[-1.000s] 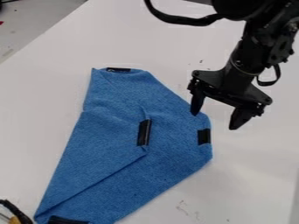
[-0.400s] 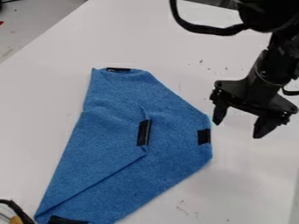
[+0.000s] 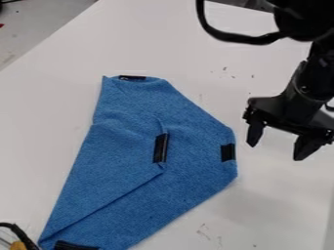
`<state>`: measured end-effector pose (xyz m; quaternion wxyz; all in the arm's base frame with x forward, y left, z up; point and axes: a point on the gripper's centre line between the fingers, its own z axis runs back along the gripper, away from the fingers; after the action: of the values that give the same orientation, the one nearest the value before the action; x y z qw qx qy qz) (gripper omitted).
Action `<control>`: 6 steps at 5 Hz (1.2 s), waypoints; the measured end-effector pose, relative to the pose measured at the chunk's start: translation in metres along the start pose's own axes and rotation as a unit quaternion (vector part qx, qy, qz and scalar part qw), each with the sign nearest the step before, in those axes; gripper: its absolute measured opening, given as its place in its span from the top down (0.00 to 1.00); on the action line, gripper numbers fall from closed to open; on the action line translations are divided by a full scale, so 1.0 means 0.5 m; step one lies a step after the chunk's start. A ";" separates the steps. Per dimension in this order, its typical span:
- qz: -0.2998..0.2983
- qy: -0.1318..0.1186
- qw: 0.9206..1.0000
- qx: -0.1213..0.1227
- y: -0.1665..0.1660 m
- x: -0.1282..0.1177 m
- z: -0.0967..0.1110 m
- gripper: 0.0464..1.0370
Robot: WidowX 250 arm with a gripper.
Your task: Fold the cloth from the top right corner to the center
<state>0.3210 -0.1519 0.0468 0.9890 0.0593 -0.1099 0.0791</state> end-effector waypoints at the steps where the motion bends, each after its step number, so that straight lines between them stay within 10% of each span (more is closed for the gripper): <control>1: 0.018 0.000 1.000 -0.005 0.024 0.002 -0.024 0.04; 5: 0.017 0.034 0.998 -0.044 0.068 0.033 -0.099 0.09; 6: 0.021 0.038 0.998 -0.048 0.074 0.037 -0.101 0.36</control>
<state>0.3432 -0.1060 0.0058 0.9923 0.0063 -0.0769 0.0967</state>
